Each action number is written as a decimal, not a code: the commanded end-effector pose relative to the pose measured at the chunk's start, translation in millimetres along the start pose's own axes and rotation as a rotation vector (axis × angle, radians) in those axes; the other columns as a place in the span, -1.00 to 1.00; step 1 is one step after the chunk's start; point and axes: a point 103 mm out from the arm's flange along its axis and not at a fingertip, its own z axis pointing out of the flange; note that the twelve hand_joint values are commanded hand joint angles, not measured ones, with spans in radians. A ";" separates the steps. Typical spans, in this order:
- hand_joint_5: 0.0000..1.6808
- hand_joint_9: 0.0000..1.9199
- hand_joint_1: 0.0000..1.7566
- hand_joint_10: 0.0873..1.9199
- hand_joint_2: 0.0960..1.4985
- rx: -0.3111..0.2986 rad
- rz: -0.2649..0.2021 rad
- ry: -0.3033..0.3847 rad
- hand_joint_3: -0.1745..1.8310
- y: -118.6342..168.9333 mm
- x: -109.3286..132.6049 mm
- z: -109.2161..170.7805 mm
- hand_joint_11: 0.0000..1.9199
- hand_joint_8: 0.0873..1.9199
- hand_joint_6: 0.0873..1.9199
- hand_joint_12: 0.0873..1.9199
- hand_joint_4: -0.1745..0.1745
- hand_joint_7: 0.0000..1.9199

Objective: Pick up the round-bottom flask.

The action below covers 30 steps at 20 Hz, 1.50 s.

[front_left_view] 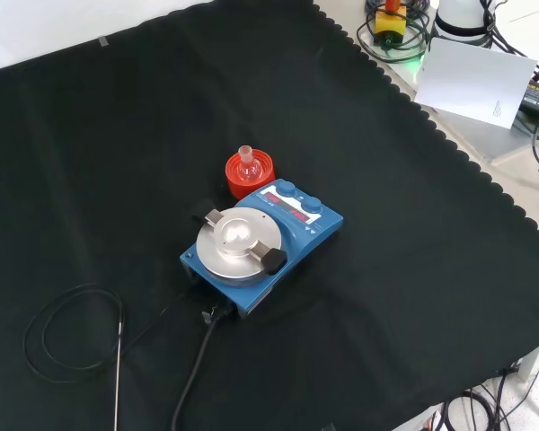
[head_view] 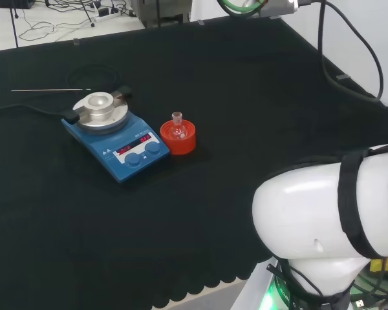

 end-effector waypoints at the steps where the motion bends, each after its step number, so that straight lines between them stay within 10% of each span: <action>1: -0.53 -0.72 -0.71 -0.39 0.63 0.032 0.042 0.033 -0.56 12.3 -11.7 44.7 -0.91 -0.46 -1.00 0.44 -0.02 -0.87; 22: -0.48 -0.67 -0.56 -0.38 0.54 0.177 0.007 0.106 -0.56 104.3 -28.4 175.4 -0.88 -0.44 -1.00 0.44 -0.08 -0.81; 30: -0.38 -0.57 -0.24 -0.38 0.18 0.177 -0.037 0.145 -0.36 116.0 -18.5 230.0 -0.84 -0.39 -1.00 0.43 -0.14 -0.75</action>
